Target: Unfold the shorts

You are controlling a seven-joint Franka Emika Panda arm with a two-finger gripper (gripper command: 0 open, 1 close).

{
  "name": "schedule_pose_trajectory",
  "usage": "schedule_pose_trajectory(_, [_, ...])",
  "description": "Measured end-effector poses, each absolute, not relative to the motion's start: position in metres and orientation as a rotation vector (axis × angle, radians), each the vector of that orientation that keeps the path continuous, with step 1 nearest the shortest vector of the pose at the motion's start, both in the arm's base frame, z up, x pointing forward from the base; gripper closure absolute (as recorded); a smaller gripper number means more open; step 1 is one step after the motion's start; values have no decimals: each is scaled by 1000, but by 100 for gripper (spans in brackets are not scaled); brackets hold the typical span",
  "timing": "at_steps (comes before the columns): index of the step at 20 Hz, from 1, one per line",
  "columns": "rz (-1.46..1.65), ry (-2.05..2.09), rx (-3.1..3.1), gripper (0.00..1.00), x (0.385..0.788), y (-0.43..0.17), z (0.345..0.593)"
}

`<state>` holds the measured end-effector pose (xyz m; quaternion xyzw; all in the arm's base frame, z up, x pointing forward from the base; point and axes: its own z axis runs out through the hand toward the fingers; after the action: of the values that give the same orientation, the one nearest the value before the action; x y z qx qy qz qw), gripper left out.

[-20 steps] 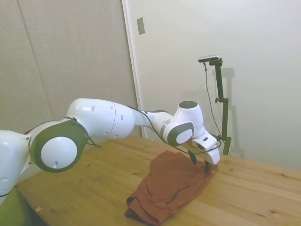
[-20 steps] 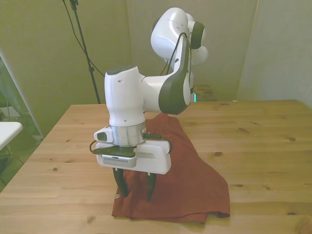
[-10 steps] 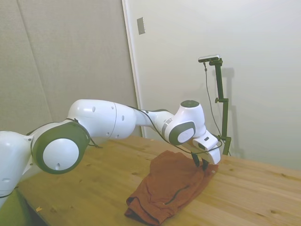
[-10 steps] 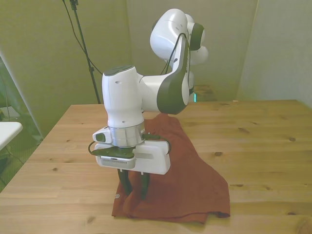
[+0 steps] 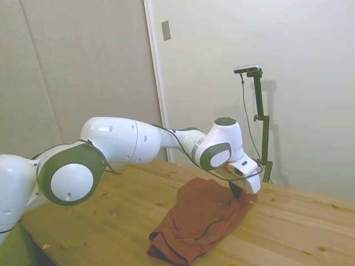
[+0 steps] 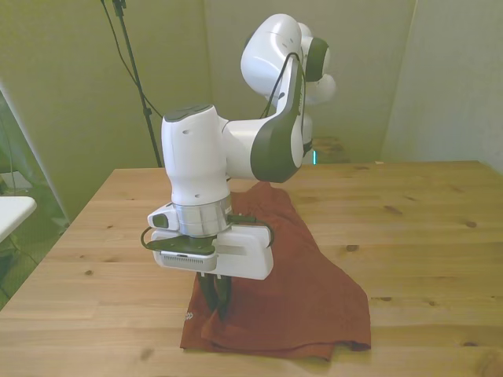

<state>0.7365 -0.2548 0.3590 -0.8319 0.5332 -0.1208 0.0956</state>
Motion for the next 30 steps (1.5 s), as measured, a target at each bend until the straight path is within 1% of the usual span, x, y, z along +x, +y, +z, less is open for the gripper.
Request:
schedule_pose_trajectory(4, [-365,1551,-2475,100,737,-254,374])
schedule_pose_trajectory(6, [-380,1519,-2482,100,736,-250,390])
schedule_pose_trajectory(8, [-388,1471,-2487,100,734,-235,413])
schedule_pose_trajectory(11, [-381,1365,-2509,100,730,-183,447])
schedule_pose_trajectory(14, [-367,1254,-2559,100,722,-122,466])
schedule_pose_trajectory(17, [-384,1159,-2604,100,712,-68,474])
schedule_pose_trajectory(19, [-395,1119,-2618,100,706,-40,474])
schedule_pose_trajectory(20, [-413,1114,-2627,100,699,-28,471])
schedule_pose_trajectory(23, [-428,1092,-2624,100,699,-16,475])
schedule_pose_trajectory(27, [-428,1036,-2617,100,701,44,487])
schedule_pose_trajectory(30, [-433,1004,-2628,100,708,83,484])
